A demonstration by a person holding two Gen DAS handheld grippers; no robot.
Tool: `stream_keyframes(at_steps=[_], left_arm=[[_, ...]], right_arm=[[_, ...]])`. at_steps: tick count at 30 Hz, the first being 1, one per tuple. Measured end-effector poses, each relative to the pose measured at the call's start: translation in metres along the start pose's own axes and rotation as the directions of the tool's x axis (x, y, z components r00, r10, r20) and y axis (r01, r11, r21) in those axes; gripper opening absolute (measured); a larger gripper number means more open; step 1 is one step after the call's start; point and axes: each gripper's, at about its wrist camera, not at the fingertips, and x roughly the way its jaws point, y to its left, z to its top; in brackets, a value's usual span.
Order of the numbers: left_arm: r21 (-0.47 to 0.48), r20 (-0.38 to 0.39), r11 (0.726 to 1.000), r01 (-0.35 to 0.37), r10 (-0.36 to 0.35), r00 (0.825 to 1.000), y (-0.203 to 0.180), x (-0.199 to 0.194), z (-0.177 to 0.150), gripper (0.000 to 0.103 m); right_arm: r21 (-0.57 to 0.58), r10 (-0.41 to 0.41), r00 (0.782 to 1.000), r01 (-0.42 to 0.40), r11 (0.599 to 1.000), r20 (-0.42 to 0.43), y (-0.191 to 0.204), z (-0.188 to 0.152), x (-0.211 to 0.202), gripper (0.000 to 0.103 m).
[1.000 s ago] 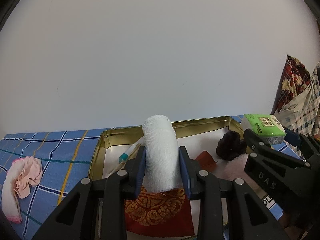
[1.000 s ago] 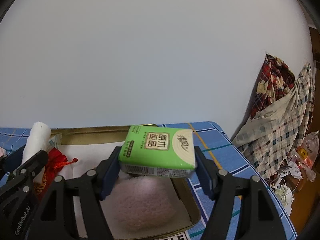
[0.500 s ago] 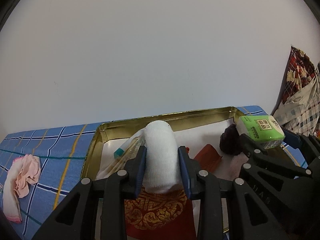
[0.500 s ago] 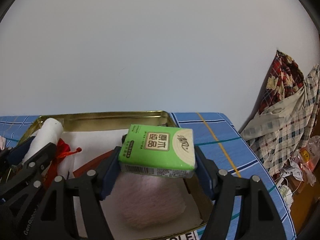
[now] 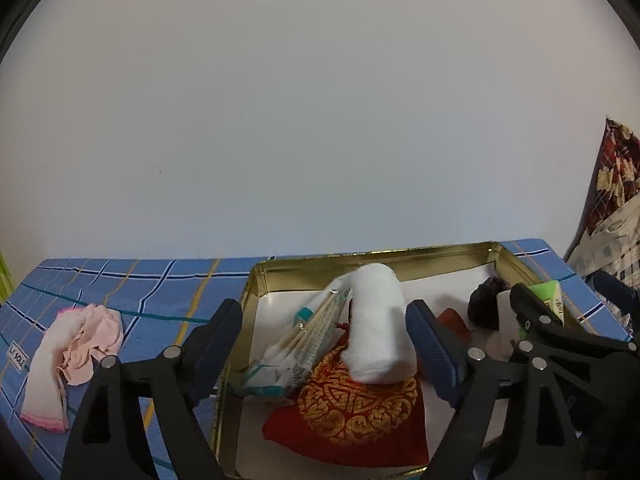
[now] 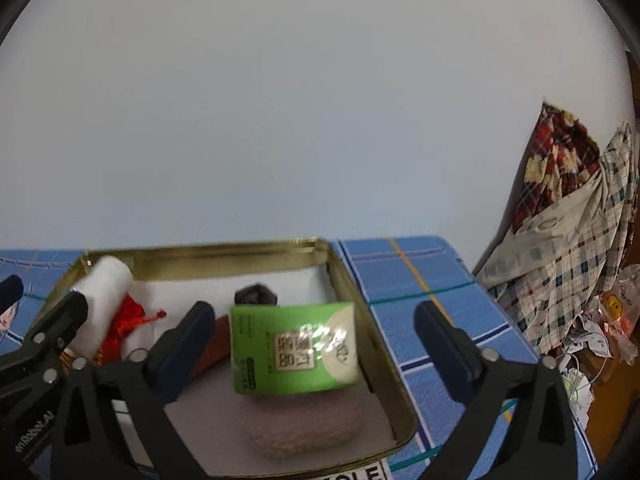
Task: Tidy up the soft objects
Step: 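Open both tools to release the roll and tissue pack in the tin, then withdraw both tools from the tin toward the white towel and pink cloth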
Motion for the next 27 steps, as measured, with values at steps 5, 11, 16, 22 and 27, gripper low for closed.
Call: stream_keyframes(at_steps=[5, 11, 16, 22, 27], left_arm=[[-0.026, 0.041, 1.000, -0.015, 0.016, 0.999, 0.019, -0.010, 0.002, 0.088], [-0.052, 0.042, 0.998, -0.037, 0.039, 0.998, 0.033, -0.013, -0.001, 0.088], [-0.019, 0.068, 0.998, -0.052, 0.053, 0.996, 0.038, -0.023, -0.003, 0.088], [-0.023, 0.072, 0.992, -0.124, 0.126, 0.989, 0.067, -0.030, -0.017, 0.088], [-0.020, 0.079, 0.988, -0.156, 0.157, 0.984, 0.086, -0.039, -0.027, 0.088]], right_arm=[[0.059, 0.031, 0.993, -0.037, 0.998, 0.111, -0.011, 0.008, -0.023, 0.103], [0.162, 0.067, 0.977, -0.100, 0.982, 0.200, -0.027, 0.013, -0.040, 0.103], [0.154, 0.061, 0.976, -0.094, 0.984, 0.209, -0.023, 0.012, -0.044, 0.103], [0.137, 0.032, 0.956, -0.075, 0.988, 0.291, -0.020, 0.009, -0.055, 0.103], [0.077, -0.014, 0.932, -0.015, 0.997, 0.362, -0.007, 0.000, -0.068, 0.103]])
